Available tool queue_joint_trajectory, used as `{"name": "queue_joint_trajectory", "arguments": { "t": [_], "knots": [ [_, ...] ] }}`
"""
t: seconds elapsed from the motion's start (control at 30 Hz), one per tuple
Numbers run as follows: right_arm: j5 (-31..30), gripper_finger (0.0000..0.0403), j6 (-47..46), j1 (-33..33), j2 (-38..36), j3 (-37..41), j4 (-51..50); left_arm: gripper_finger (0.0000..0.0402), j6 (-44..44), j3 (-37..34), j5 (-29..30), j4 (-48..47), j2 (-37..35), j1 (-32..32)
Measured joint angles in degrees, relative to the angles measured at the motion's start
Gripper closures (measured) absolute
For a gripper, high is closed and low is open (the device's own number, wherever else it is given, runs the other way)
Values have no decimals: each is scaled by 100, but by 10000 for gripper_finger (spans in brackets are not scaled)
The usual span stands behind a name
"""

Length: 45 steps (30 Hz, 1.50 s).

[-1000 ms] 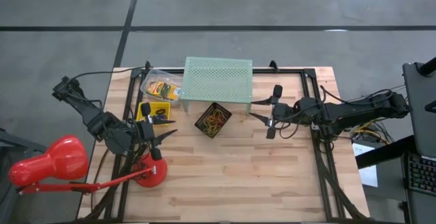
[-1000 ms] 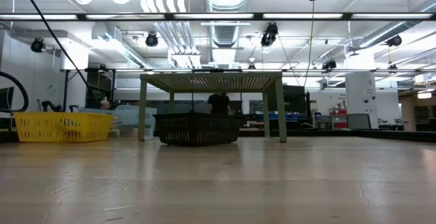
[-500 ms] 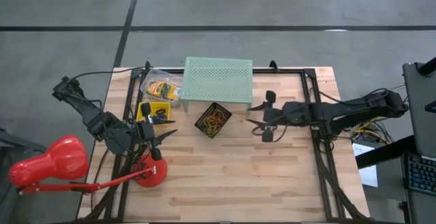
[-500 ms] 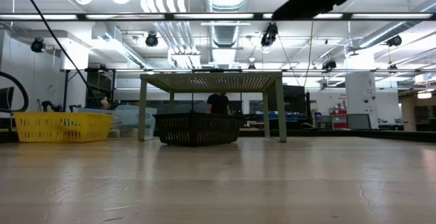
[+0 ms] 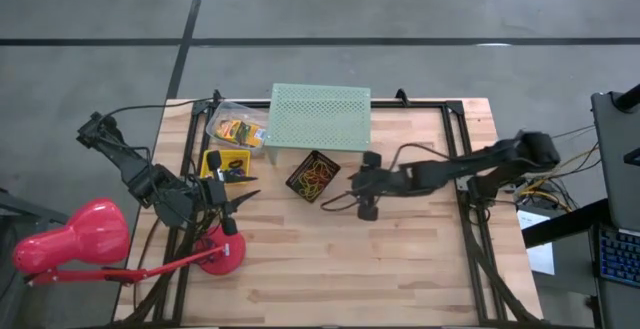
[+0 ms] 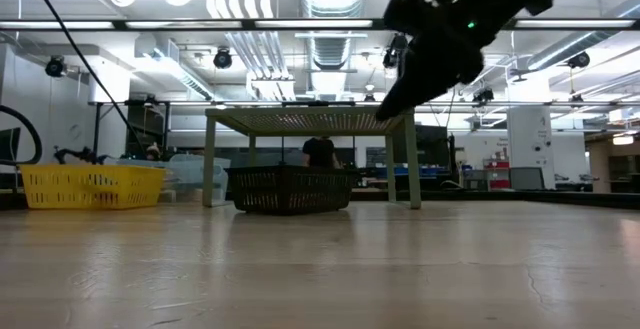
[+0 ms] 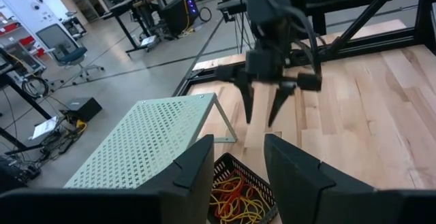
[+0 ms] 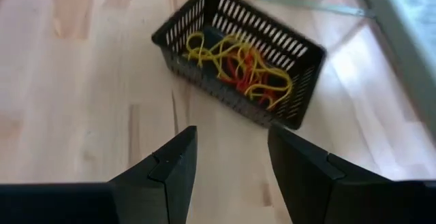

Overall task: Pick & Place Office Desk Supplies
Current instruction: Put the black bin on the shelf

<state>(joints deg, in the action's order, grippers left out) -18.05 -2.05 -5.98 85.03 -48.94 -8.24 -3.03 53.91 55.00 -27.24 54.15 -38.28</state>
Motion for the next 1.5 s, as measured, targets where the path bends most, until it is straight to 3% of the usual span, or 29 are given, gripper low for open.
{"name": "queue_joint_trajectory", "arguments": {
  "t": [0.17,0.47,0.6,0.8,0.93,1.03,1.3,1.5],
  "knots": [
    [5,225,159,-2,700,-607,-120,268,-2,0,-2,-1,0,0],
    [24,225,901,4,1773,-2365,-2077,268,-2,0,-4,0,0,0],
    [621,225,1385,4,2100,-2733,-2392,268,-2,0,-4,-1,0,0],
    [739,225,1732,12,2332,-2790,-2423,268,-2,0,-9,-4,0,0],
    [406,225,1749,15,2339,-2821,-2433,268,-2,0,-15,-2,0,0],
    [264,225,2290,18,2339,-2858,-2413,268,-2,0,-15,-2,0,0],
    [333,225,3442,116,2378,-2708,-1982,268,-2,0,-13,-2,0,0],
    [630,225,3566,440,2448,-2617,-1697,268,-2,0,-13,-2,0,0]
  ]
}}
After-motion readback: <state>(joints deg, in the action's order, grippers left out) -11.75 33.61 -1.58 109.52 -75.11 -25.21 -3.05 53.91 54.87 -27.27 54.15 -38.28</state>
